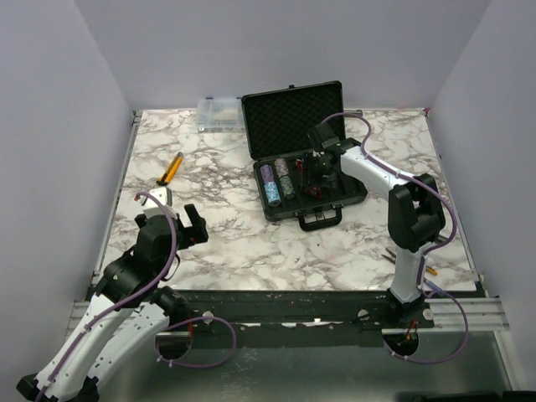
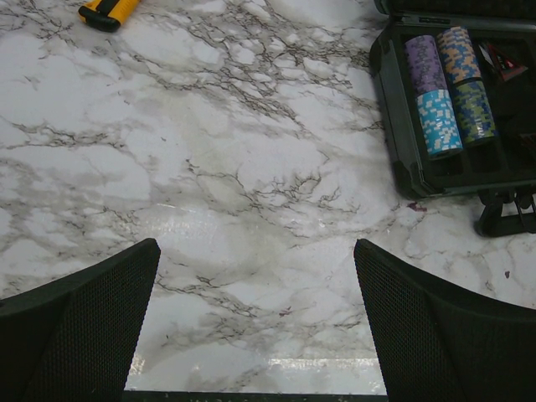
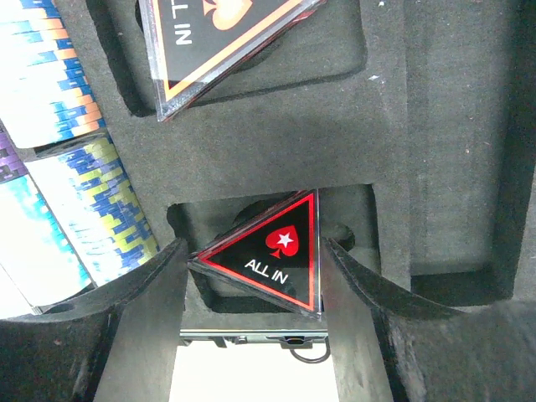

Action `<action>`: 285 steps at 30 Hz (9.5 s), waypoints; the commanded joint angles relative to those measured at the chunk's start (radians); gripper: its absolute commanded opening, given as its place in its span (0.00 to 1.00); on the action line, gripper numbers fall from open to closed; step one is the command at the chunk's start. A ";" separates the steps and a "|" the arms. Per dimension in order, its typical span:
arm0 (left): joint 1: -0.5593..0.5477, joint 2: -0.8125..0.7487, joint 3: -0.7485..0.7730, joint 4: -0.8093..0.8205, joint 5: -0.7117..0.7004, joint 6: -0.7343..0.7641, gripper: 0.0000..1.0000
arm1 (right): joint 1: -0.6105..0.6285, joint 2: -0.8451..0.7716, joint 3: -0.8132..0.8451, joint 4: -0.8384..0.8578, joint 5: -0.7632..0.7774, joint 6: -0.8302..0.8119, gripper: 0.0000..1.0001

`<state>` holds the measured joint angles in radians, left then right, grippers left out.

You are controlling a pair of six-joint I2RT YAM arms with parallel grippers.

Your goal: Pack up texas hold em set

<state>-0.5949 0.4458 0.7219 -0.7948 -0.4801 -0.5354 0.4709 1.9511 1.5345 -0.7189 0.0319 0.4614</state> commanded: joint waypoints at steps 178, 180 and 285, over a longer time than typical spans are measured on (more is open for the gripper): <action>0.539 2.119 1.622 0.748 1.400 -0.719 0.32 | -0.001 -0.704 -0.503 -0.090 0.228 0.065 0.85; 0.539 2.105 1.611 0.747 1.411 -0.708 0.32 | -0.002 -0.706 -0.505 -0.089 0.226 0.065 0.85; 0.269 1.262 0.848 0.348 1.323 -0.035 0.18 | -0.008 -0.607 -0.289 -0.084 0.196 0.256 0.25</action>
<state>-0.2977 1.7298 1.5063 -0.3679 0.8978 -0.6399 0.4690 1.4311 1.3190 -0.7300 0.1577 0.7269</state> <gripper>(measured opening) 0.181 0.226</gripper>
